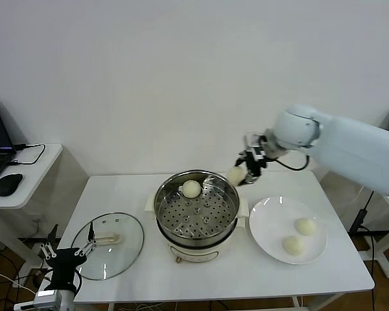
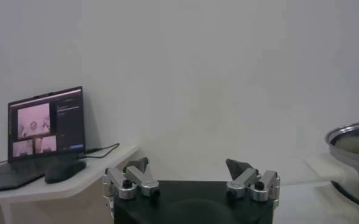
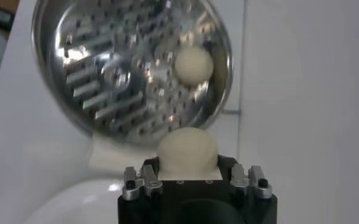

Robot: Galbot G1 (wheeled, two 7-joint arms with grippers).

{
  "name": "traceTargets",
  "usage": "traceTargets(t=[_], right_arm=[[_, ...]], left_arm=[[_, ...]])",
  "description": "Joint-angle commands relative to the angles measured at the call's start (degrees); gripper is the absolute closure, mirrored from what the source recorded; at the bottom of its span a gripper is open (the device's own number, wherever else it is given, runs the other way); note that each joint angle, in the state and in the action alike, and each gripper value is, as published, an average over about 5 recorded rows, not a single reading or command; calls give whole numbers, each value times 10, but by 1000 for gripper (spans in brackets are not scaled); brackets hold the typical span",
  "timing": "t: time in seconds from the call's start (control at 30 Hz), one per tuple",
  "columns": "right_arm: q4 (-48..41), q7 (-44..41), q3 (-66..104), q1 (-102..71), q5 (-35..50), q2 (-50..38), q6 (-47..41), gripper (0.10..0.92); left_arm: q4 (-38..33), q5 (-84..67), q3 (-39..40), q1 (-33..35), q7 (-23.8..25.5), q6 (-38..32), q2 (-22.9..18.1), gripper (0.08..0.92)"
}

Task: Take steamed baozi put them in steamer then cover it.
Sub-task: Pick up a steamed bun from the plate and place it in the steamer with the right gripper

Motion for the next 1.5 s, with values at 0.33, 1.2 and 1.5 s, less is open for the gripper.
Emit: traceTargets(t=[0.33, 1.2, 1.5], right_arm=[[-70, 67, -17, -73, 70, 177, -74, 423], [-123, 96, -2, -108, 69, 207, -66, 358], [-69, 13, 0, -34, 25, 127, -44, 205]], left_arm=[[3, -3, -14, 1, 1, -1, 0, 177], [8, -2, -12, -4, 1, -2, -3, 177], [7, -4, -13, -4, 2, -2, -3, 177]])
